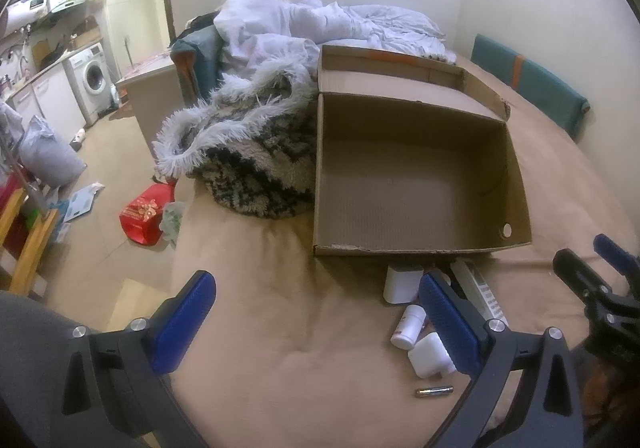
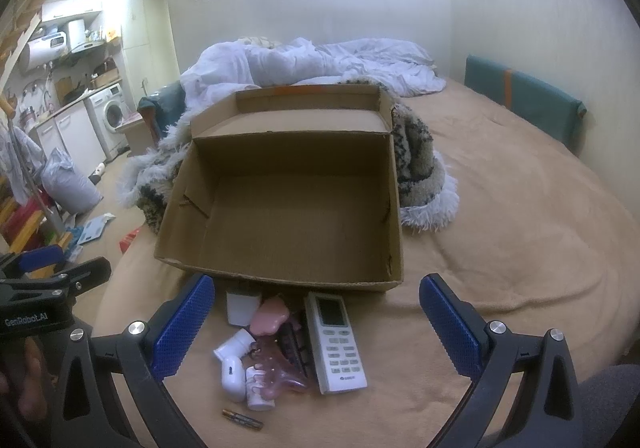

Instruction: Organize rigid objects

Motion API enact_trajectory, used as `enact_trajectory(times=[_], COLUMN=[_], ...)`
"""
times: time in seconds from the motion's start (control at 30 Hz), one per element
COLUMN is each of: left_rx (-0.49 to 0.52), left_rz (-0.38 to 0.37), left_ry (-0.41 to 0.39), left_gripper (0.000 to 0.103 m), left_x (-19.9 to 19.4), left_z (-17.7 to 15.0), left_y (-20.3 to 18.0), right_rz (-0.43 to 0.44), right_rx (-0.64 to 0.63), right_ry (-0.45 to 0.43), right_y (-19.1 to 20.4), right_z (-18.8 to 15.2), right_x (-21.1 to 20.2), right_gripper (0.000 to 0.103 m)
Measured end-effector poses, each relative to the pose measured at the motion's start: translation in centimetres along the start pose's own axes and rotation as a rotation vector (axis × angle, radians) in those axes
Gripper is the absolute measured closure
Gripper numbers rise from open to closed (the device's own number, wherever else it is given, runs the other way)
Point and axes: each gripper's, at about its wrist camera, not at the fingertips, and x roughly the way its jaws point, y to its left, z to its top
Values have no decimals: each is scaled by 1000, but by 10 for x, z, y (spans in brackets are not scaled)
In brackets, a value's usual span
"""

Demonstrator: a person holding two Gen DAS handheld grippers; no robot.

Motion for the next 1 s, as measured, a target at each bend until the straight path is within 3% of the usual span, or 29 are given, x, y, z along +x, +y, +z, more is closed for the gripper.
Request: enact_trajectory(times=[1.0], left_rx=[-5], left_rz=[24], left_ry=[-4], left_gripper=[1], left_x=[-2], left_z=[1], left_y=[0], right_rz=[-3], right_rx=[-2], right_ry=[1], right_y=[-1], right_z=[0], right_x=[1], right_gripper=[0])
